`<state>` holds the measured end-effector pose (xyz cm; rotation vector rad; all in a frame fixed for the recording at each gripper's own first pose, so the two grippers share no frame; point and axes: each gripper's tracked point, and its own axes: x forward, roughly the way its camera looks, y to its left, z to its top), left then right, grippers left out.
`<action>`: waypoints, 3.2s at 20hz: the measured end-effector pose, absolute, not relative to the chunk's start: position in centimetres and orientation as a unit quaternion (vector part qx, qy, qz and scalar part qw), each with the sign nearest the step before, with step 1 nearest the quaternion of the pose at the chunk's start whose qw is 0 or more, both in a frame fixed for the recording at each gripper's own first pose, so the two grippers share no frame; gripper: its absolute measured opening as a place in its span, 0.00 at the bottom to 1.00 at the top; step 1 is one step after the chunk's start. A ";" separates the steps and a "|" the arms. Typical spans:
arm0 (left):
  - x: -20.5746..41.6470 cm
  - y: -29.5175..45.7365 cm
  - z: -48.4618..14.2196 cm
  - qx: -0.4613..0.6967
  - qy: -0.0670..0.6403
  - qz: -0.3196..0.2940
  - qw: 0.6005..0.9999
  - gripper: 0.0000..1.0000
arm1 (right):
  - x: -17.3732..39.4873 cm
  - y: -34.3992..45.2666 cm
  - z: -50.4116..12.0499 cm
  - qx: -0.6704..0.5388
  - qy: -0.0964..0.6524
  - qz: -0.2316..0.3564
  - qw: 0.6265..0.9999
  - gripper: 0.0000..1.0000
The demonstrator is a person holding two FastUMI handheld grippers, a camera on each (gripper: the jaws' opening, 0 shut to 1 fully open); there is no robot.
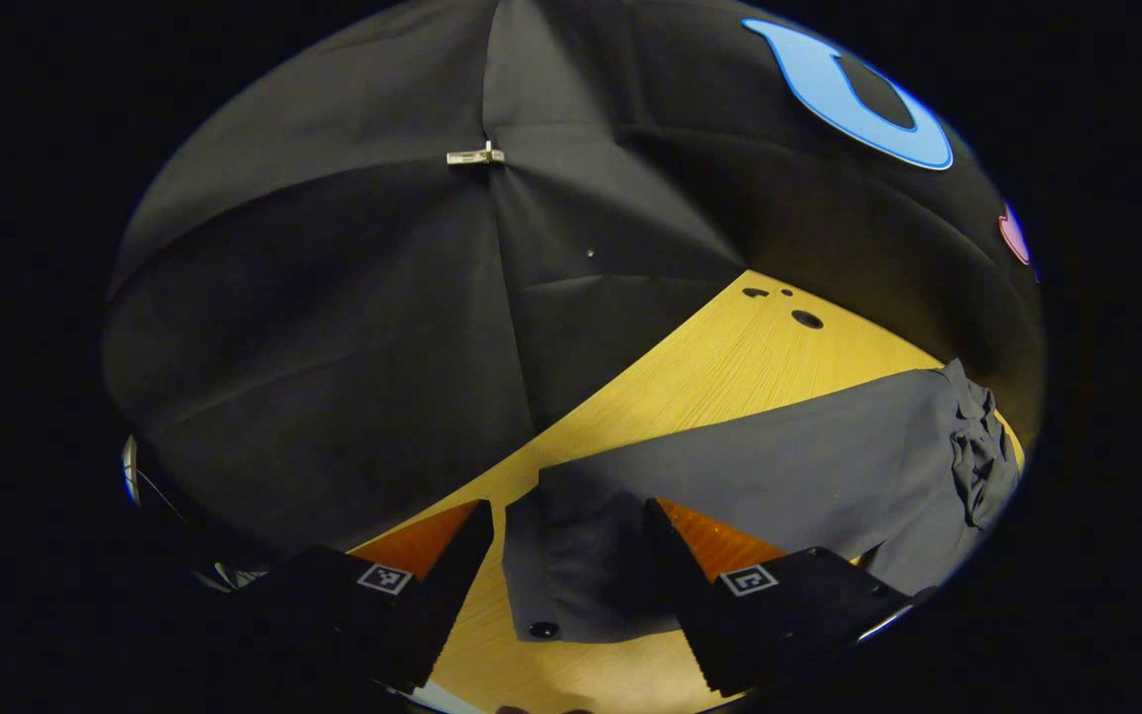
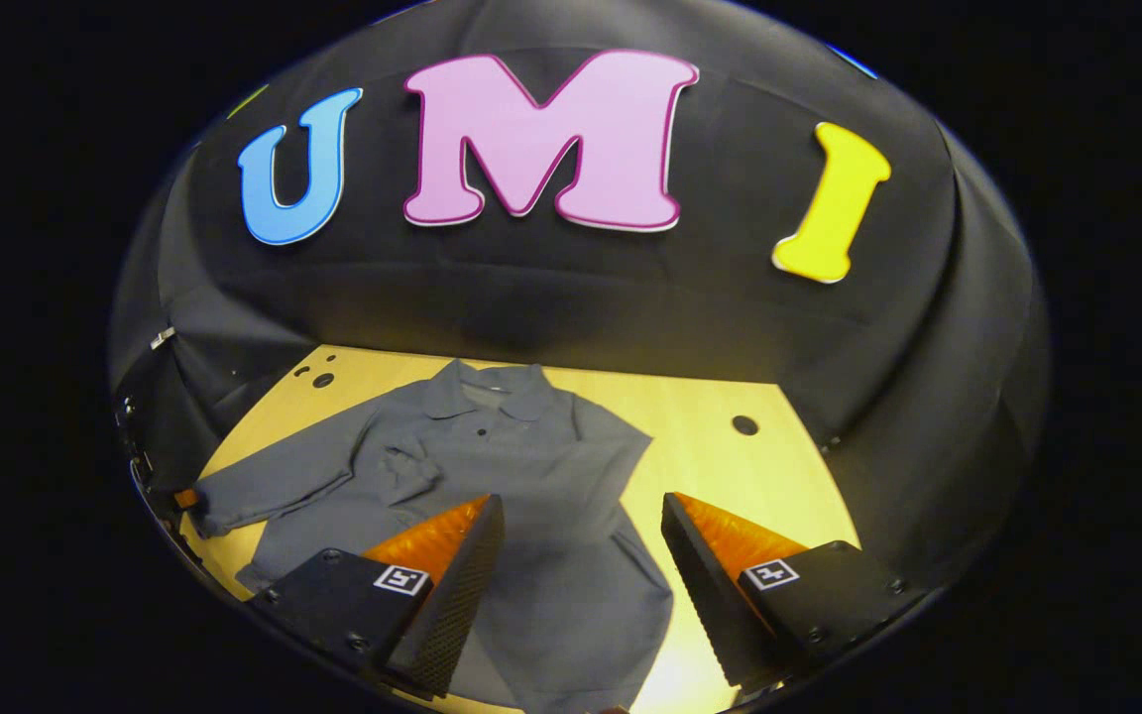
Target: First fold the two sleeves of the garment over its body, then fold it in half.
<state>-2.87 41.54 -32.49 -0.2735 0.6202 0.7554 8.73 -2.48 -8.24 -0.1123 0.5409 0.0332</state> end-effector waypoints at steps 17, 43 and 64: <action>0.8 39.0 -35.6 -0.115 0.345 0.296 0.883 0.43 | -3.0 2.9 -6.5 -0.114 0.250 0.073 0.959 0.98; 21.3 12.6 -11.3 -0.109 0.199 0.129 0.965 0.05 | 3.5 -10.1 -11.8 -0.073 0.261 0.072 0.960 0.98; 30.8 -22.6 -22.8 -0.026 0.319 -0.130 0.938 0.12 | 3.5 -17.6 -16.4 -0.062 0.302 0.066 0.949 0.98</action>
